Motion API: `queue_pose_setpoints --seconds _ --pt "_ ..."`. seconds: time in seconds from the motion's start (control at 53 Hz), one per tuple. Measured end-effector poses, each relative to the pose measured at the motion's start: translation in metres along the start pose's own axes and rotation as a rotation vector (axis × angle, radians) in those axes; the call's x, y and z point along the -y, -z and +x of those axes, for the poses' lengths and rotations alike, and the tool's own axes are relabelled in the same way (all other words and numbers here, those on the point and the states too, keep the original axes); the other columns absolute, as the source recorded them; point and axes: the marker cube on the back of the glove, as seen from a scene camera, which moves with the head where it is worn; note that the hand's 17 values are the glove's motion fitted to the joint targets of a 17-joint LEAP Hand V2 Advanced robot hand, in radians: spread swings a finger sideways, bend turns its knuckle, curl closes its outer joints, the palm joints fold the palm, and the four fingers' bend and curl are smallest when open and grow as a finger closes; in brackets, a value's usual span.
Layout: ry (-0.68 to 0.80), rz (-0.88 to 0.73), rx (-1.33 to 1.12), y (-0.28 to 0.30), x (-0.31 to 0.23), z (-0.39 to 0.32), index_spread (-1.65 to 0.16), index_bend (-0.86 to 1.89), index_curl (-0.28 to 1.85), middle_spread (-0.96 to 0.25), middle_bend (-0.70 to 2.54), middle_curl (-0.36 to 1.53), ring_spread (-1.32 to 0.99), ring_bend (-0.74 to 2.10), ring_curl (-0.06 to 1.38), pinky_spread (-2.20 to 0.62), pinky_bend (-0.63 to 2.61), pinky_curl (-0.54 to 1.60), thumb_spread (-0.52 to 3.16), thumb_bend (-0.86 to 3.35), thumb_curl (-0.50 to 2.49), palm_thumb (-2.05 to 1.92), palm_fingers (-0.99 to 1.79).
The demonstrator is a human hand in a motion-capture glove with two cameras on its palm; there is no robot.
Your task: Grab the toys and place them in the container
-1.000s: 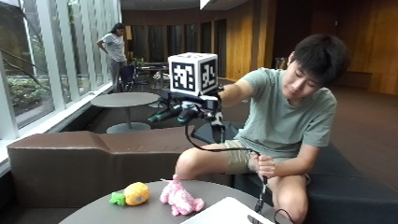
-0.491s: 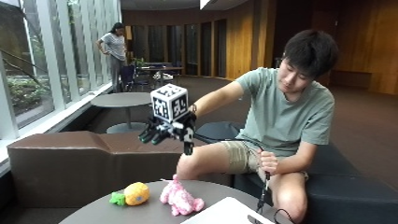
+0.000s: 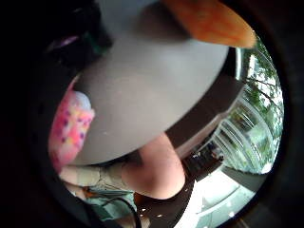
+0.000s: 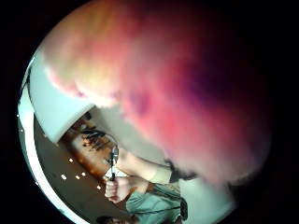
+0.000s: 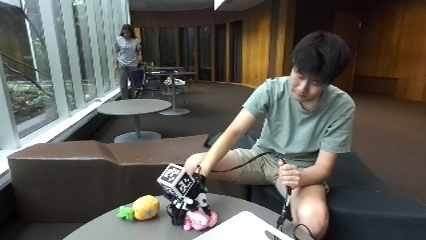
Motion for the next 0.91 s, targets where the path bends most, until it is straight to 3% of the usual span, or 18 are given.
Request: queue_pose_setpoints --seconds 0.094,0.226,0.321,0.34,0.358,0.377,0.396,0.415,0.472,0.491,0.604,0.774,0.906 --pt "0.047 0.086 -0.084 -0.011 -0.005 -0.002 -0.23 0.11 0.13 -0.05 0.18 0.25 -0.08 0.55 0.41 -0.05 0.93 0.31 1.26 0.01 0.38 0.15 0.24" --pt "0.109 0.291 -0.22 -0.006 0.003 -0.027 -0.2 0.03 0.07 -0.15 0.51 0.36 -0.27 0.97 0.5 -0.19 0.93 0.3 1.3 0.06 0.42 0.27 0.78" --pt "0.118 0.301 -0.164 0.0 0.011 -0.033 -0.18 0.1 0.07 -0.23 0.65 0.44 -0.32 1.12 0.57 -0.28 0.96 0.33 1.19 0.11 0.51 0.43 0.97" --pt "0.116 0.302 -0.145 0.0 0.012 -0.032 -0.18 0.17 0.09 -0.24 0.37 0.35 -0.33 1.17 0.59 -0.29 1.05 0.36 1.25 0.15 0.51 0.47 0.81" --pt "0.113 0.302 -0.129 0.0 0.013 -0.031 -0.18 0.12 0.08 -0.26 0.69 0.48 -0.34 1.16 0.6 -0.29 0.97 0.34 1.16 0.12 0.53 0.47 1.01" --pt "0.109 0.302 -0.116 -0.002 0.013 -0.029 -0.18 0.13 0.07 -0.27 0.74 0.48 -0.34 1.15 0.59 -0.31 0.96 0.34 1.14 0.13 0.55 0.49 1.06" --pt "0.104 0.302 -0.104 -0.003 0.012 -0.027 -0.18 0.17 0.08 -0.27 0.37 0.36 -0.35 1.2 0.61 -0.31 1.06 0.37 1.22 0.15 0.54 0.5 0.79" --pt "0.098 0.301 -0.091 -0.005 0.012 -0.026 -0.19 0.17 0.09 -0.28 0.77 0.52 -0.35 1.19 0.62 -0.32 0.98 0.36 1.12 0.13 0.56 0.5 1.09" --pt "0.082 0.275 -0.054 -0.004 0.013 -0.025 -0.18 0.14 0.07 -0.3 0.81 0.53 -0.36 1.17 0.61 -0.33 0.96 0.35 1.06 0.12 0.59 0.51 1.04" --pt "0.078 0.257 -0.045 -0.001 0.014 -0.027 -0.19 0.2 0.08 -0.3 0.89 0.56 -0.37 1.18 0.62 -0.34 0.93 0.35 1.04 0.12 0.61 0.53 1.15" --pt "0.078 0.173 -0.069 0.033 0.023 -0.039 -0.19 0.3 0.1 -0.3 1.01 0.63 -0.38 1.19 0.64 -0.35 0.91 0.37 0.93 0.12 0.68 0.57 1.18" --pt "0.055 0.214 -0.069 0.098 0.008 -0.035 -0.2 0.4 0.13 -0.29 1.08 0.7 -0.39 1.23 0.65 -0.37 0.93 0.39 0.8 0.12 0.77 0.59 1.15" --pt "0.055 0.288 -0.125 0.2 -0.021 -0.051 -0.19 0.44 0.14 -0.28 1.09 0.73 -0.39 1.29 0.66 -0.37 0.94 0.41 0.73 0.11 0.84 0.6 1.14"
